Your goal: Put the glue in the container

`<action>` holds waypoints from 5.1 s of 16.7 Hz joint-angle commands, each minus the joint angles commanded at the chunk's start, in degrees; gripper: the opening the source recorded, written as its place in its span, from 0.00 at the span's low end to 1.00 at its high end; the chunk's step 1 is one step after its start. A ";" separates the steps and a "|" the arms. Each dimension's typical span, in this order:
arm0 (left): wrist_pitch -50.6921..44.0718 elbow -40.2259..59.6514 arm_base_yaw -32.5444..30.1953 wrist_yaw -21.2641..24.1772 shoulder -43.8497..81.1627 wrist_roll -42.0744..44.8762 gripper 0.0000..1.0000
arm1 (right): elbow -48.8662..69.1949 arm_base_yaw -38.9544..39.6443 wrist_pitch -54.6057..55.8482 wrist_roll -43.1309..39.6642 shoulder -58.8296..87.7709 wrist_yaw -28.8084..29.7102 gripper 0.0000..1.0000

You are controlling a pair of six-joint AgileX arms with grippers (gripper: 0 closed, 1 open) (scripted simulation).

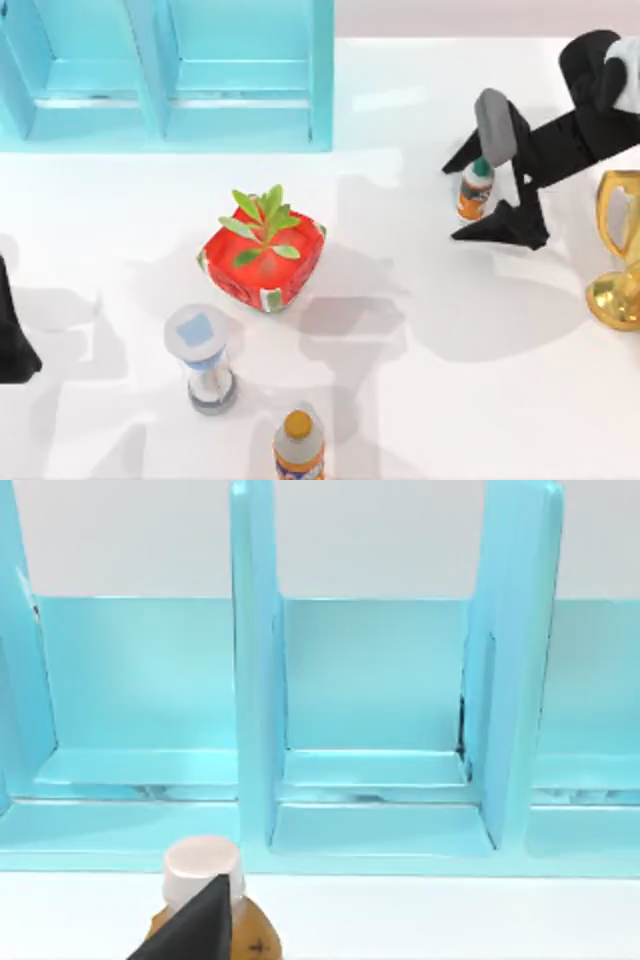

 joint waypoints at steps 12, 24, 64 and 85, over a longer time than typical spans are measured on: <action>0.00 0.00 0.00 0.00 0.00 0.00 1.00 | -0.63 0.10 0.55 0.35 -0.20 0.04 0.55; 0.00 0.00 0.00 0.00 0.00 0.00 1.00 | -0.63 0.10 0.55 0.35 -0.20 0.04 0.00; 0.00 0.00 0.00 0.00 0.00 0.00 1.00 | -33.97 -37.05 13.97 40.88 -64.39 11.27 0.00; 0.00 0.00 0.00 0.00 0.00 0.00 1.00 | -67.30 -47.24 37.68 50.21 -65.22 17.42 0.00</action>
